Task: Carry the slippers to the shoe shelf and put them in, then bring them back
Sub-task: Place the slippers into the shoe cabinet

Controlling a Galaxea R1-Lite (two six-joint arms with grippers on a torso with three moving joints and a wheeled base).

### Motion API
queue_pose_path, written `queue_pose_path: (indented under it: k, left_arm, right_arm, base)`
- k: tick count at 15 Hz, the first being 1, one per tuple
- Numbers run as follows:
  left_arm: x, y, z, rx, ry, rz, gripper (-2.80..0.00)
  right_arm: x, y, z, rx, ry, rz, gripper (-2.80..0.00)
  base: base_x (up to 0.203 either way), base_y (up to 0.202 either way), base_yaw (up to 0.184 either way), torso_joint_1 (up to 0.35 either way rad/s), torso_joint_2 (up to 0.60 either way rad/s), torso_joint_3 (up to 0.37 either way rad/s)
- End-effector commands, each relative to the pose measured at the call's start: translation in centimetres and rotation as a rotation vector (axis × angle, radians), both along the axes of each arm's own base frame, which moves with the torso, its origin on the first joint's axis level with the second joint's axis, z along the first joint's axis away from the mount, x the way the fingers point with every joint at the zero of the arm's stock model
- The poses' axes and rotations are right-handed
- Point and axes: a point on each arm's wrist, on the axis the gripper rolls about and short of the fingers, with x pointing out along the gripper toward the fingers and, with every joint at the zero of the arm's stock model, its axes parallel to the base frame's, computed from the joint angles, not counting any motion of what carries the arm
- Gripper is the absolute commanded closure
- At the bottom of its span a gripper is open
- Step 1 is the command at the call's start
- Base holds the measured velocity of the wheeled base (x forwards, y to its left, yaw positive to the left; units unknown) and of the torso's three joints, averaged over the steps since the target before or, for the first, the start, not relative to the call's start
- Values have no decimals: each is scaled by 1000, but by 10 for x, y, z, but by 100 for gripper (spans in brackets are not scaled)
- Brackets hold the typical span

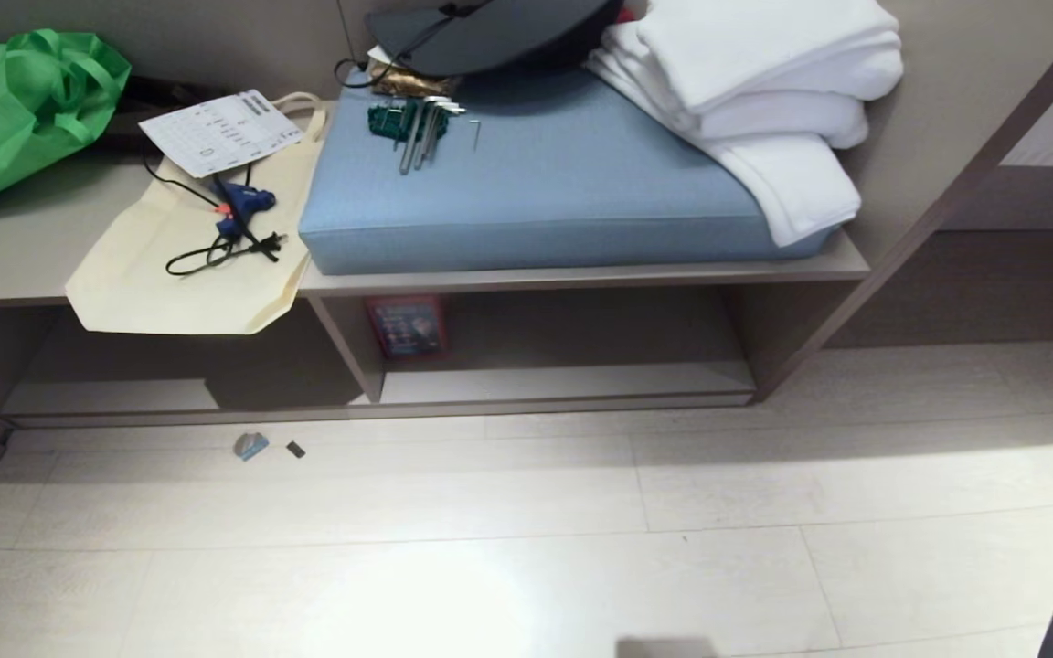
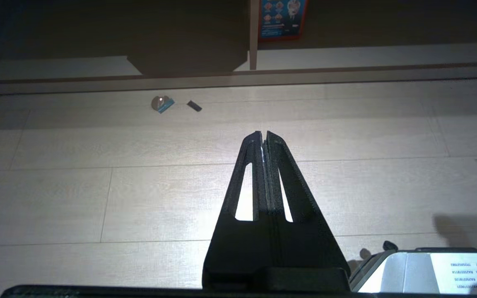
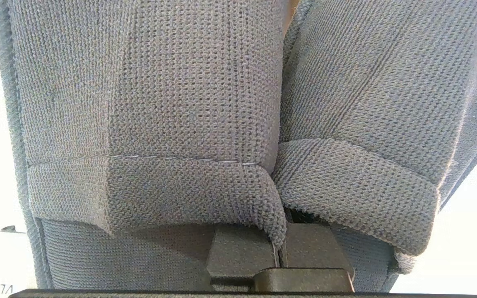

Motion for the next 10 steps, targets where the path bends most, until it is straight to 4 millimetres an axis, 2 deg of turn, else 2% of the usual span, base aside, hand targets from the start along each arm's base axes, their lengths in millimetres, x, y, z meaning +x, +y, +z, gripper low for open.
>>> queue_pose_path:
  k: [1, 10]
  left_arm:
    - [0, 0, 0, 0, 0, 1, 0]
    - [0, 0, 0, 0, 0, 1, 0]
  right_arm:
    - [0, 0, 0, 0, 0, 1, 0]
    - [0, 0, 0, -2, 1, 1, 0]
  base:
    - [0, 0, 0, 2, 4, -200]
    - [0, 0, 0, 1, 2, -199]
